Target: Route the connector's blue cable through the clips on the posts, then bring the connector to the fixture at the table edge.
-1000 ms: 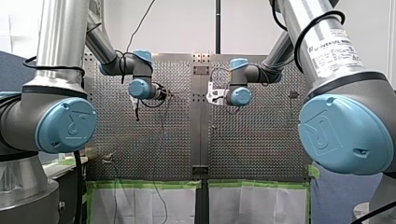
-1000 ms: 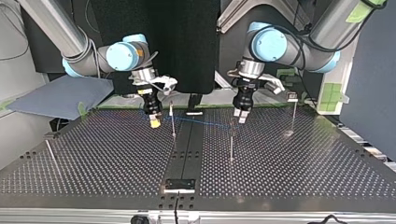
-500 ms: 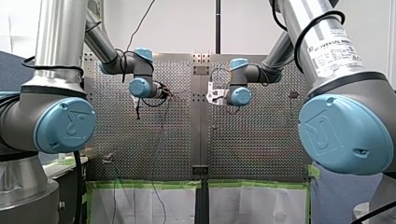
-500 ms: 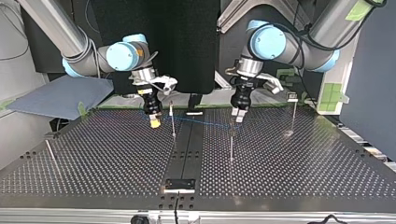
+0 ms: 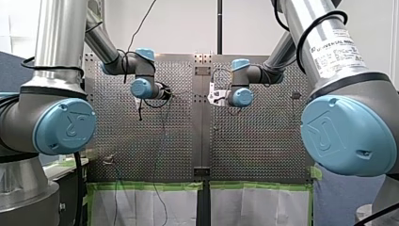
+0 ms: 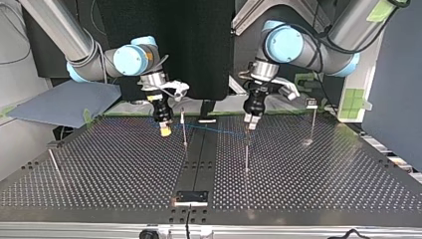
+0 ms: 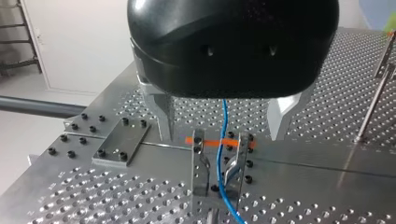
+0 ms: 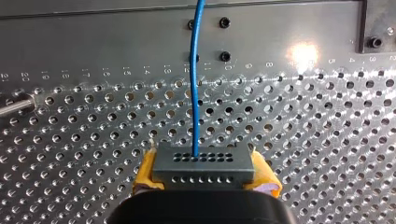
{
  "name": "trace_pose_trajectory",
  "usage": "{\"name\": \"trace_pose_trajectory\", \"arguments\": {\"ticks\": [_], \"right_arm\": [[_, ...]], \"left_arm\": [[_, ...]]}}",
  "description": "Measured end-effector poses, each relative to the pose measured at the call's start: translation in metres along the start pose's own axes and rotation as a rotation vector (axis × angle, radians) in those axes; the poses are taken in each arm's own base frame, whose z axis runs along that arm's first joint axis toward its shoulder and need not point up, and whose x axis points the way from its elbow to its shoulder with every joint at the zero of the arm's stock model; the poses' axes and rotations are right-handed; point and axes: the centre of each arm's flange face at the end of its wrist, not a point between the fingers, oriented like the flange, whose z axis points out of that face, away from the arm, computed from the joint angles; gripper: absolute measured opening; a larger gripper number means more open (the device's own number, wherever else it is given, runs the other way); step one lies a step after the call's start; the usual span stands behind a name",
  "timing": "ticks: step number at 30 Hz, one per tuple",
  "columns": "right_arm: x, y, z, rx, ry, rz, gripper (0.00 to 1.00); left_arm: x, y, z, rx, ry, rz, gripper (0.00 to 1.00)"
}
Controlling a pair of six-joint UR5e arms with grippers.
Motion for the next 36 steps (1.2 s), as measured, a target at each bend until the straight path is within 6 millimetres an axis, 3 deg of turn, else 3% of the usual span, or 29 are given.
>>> {"name": "trace_pose_trajectory", "arguments": {"ticks": [9,36], "right_arm": [[0.0,-0.001,0.0,0.002,0.002,0.0,0.0],[-0.002,0.002,-0.002,-0.002,-0.022,-0.005,0.0]], "left_arm": [[-0.001,-0.021,-0.006,-0.002,0.001,0.06,0.98],[0.011,-0.109,0.012,-0.014,0.061,0.104,0.98]]}}
